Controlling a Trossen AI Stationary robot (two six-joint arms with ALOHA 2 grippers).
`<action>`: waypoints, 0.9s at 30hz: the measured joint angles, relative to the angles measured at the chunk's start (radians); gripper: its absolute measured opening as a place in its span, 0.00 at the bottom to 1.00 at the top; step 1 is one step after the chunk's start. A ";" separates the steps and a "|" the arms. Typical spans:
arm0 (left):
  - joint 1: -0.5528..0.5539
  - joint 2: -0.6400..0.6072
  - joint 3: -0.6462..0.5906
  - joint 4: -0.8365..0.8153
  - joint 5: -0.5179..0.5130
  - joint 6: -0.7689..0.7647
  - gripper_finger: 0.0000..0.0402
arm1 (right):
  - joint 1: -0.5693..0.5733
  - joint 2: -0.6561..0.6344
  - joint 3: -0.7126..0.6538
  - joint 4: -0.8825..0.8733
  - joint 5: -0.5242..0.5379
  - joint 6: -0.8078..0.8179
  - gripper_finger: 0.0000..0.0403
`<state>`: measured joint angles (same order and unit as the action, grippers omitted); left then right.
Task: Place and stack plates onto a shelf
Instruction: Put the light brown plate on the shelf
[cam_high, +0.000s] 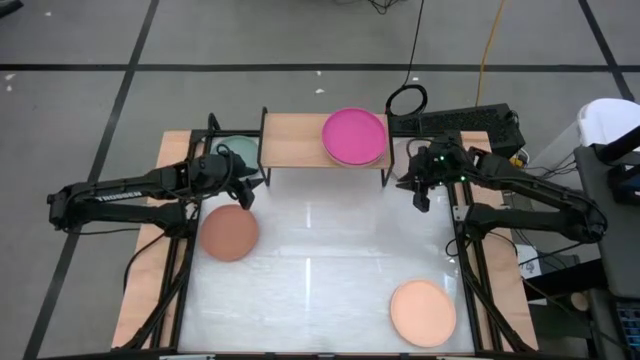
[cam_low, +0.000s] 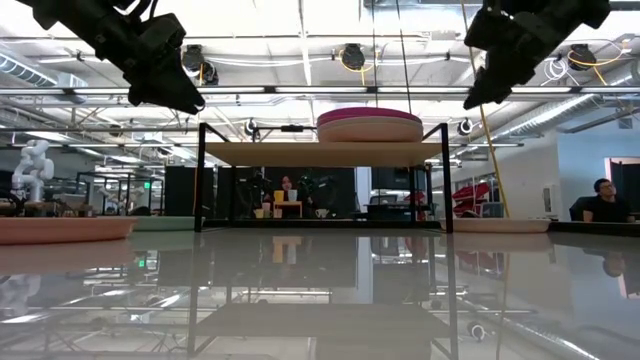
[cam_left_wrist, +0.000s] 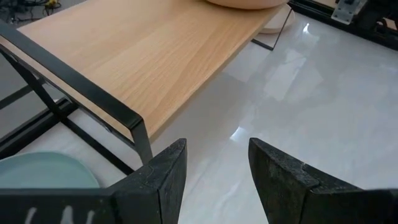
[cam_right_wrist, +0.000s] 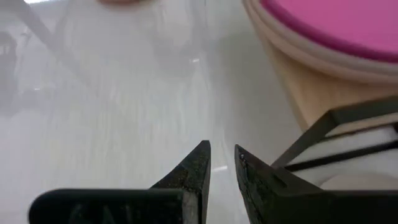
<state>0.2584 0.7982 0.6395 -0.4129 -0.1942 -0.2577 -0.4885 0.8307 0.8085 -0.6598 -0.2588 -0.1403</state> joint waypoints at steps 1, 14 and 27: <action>0.000 0.000 0.000 0.001 0.000 -0.001 0.44 | 0.000 0.000 0.000 -0.006 0.000 0.000 0.14; -0.079 0.000 0.000 0.077 -0.035 -0.066 0.44 | 0.058 0.031 0.126 -0.024 -0.024 0.025 0.14; -0.184 0.000 0.000 0.104 -0.152 -0.078 0.44 | 0.098 0.188 0.089 -0.402 0.207 0.037 0.14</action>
<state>0.0744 0.7982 0.6397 -0.3092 -0.3462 -0.3359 -0.3901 1.0185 0.8977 -1.0620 -0.0516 -0.1035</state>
